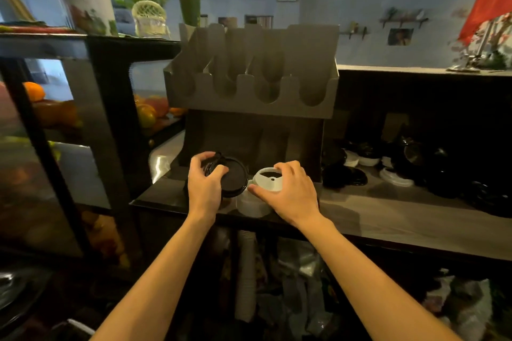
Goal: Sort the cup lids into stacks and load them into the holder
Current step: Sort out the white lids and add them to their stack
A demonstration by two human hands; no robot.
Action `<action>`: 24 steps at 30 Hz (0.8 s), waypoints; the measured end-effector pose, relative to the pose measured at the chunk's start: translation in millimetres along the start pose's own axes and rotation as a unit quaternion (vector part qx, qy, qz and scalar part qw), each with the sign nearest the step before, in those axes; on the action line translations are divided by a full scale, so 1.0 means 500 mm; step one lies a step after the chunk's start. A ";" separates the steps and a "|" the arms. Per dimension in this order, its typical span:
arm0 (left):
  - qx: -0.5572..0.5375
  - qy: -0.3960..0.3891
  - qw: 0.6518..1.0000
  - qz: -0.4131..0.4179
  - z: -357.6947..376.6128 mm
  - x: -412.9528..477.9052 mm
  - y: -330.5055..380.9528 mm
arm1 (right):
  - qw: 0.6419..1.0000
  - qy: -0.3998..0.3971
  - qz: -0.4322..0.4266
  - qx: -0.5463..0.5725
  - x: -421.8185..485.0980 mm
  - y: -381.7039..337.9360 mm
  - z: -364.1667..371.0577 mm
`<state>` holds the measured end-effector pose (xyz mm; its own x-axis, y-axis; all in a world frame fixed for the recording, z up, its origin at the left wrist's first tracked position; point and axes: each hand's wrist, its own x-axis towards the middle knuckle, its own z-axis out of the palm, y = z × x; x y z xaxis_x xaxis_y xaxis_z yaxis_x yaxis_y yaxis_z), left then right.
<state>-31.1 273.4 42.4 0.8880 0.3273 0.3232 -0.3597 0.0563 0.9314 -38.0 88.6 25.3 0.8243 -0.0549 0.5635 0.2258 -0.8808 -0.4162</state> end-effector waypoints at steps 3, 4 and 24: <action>0.010 0.006 1.000 -0.006 -0.020 0.007 -0.009 | 0.999 -0.024 -0.004 -0.026 0.008 -0.026 0.018; 0.009 0.011 1.000 -0.004 -0.025 0.010 -0.011 | 0.999 -0.035 -0.002 -0.034 0.010 -0.033 0.023; -0.002 -0.003 1.000 -0.029 -0.051 0.044 -0.043 | 0.981 -0.117 -0.032 -0.153 0.007 -0.046 0.030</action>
<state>-11.0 303.4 25.1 0.9094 0.3172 0.2691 -0.3080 0.0788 0.9481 -32.5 115.9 26.4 0.9181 0.0824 0.3877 0.1435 -0.9809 -0.1313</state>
